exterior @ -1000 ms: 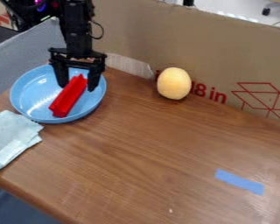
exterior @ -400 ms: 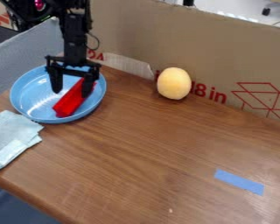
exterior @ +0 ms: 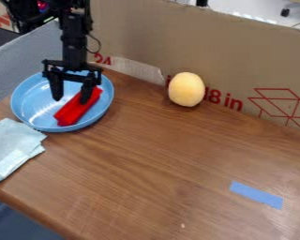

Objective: Move the red object from the cloth to the table

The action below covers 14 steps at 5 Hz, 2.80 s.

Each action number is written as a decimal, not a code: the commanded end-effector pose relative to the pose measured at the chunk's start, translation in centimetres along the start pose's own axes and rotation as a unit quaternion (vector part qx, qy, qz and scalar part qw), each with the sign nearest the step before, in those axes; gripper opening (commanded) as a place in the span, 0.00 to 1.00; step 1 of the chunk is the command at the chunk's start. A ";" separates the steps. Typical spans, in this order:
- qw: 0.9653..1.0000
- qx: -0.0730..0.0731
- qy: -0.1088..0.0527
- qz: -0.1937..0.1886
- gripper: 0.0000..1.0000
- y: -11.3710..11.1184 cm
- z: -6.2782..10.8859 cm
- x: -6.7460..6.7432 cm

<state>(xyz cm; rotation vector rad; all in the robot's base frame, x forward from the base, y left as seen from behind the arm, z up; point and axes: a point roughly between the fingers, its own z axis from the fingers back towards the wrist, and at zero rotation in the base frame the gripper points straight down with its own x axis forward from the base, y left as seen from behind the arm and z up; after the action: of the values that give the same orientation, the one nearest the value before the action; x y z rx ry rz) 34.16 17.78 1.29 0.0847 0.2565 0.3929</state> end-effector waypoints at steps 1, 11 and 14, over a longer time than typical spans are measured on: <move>0.999 0.006 -0.032 0.015 0.00 -0.5 2.6 0.3; 0.982 -0.044 -0.124 -0.139 0.00 -2.4 10.5 0.5; 0.948 -0.044 -0.183 -0.257 0.00 -9.7 15.9 -4.9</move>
<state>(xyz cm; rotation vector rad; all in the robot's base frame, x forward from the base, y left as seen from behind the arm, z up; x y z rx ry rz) 37.73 6.50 13.84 -0.0197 -0.0398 -0.1245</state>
